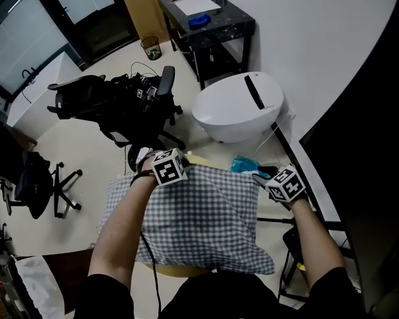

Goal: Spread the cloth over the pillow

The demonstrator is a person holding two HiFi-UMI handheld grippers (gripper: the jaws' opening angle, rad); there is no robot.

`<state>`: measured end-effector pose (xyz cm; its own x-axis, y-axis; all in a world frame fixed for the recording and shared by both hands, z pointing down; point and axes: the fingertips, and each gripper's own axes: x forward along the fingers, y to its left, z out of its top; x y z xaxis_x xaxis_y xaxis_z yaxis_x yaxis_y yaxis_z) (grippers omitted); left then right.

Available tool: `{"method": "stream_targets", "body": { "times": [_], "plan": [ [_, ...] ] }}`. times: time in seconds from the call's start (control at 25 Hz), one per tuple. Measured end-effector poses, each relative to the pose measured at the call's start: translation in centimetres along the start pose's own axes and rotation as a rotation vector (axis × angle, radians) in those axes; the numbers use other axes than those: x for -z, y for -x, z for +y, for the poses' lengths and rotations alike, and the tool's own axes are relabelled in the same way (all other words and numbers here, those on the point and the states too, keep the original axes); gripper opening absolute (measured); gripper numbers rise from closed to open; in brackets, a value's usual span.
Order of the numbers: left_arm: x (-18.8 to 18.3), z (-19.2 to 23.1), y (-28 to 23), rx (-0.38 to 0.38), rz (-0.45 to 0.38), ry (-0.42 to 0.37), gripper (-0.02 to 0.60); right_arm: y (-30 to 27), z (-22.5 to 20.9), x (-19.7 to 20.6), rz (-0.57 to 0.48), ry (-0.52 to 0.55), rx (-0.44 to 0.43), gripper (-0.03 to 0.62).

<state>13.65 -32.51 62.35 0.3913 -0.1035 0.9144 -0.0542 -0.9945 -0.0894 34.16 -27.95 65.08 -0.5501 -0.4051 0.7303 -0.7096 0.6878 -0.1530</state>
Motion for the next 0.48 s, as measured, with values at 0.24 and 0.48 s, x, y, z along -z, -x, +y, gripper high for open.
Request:
{"method": "stream_targets", "body": {
  "times": [0.24,0.48],
  "plan": [
    [0.6,-0.5,-1.0,0.023,0.02,0.011,0.0,-3.2,0.5,4.8,0.177,0.089,-0.096,0.149],
    [0.6,-0.8,-1.5,0.027,0.014,0.011,0.0,-4.8,1.6,5.9,0.21,0.071,-0.167,0.039]
  ]
}}
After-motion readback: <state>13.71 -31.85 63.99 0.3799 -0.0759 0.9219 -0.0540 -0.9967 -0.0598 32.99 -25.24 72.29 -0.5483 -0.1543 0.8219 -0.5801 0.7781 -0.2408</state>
